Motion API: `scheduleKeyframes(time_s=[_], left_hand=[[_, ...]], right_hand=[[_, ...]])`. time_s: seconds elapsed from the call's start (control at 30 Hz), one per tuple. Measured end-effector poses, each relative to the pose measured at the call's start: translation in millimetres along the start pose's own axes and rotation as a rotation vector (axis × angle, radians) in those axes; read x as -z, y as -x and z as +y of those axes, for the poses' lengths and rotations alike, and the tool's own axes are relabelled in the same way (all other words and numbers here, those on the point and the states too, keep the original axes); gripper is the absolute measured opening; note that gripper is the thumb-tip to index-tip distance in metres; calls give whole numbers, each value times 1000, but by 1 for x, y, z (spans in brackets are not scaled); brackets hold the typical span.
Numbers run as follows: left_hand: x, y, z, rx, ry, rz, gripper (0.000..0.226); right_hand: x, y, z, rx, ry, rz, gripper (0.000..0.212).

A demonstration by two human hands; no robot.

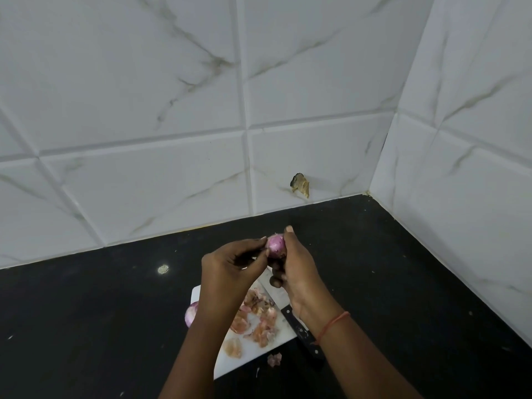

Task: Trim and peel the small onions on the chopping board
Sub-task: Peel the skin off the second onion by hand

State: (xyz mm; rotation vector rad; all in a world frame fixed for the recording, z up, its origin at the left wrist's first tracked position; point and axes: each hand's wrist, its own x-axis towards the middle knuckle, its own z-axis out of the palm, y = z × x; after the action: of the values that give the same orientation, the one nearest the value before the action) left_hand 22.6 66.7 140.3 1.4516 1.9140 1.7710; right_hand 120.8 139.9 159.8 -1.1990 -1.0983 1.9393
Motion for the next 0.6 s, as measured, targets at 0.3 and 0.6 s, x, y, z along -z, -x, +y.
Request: scheduleKeyframes(time_s=[0.3, 0.6], left_hand=[[3, -2, 0, -17, -10, 52, 18], [4, 3, 1, -65, -7, 1, 26]], right_hand=[[-1, 0, 2, -2, 43, -26, 50], [2, -3, 0, -48, 32, -34, 52]])
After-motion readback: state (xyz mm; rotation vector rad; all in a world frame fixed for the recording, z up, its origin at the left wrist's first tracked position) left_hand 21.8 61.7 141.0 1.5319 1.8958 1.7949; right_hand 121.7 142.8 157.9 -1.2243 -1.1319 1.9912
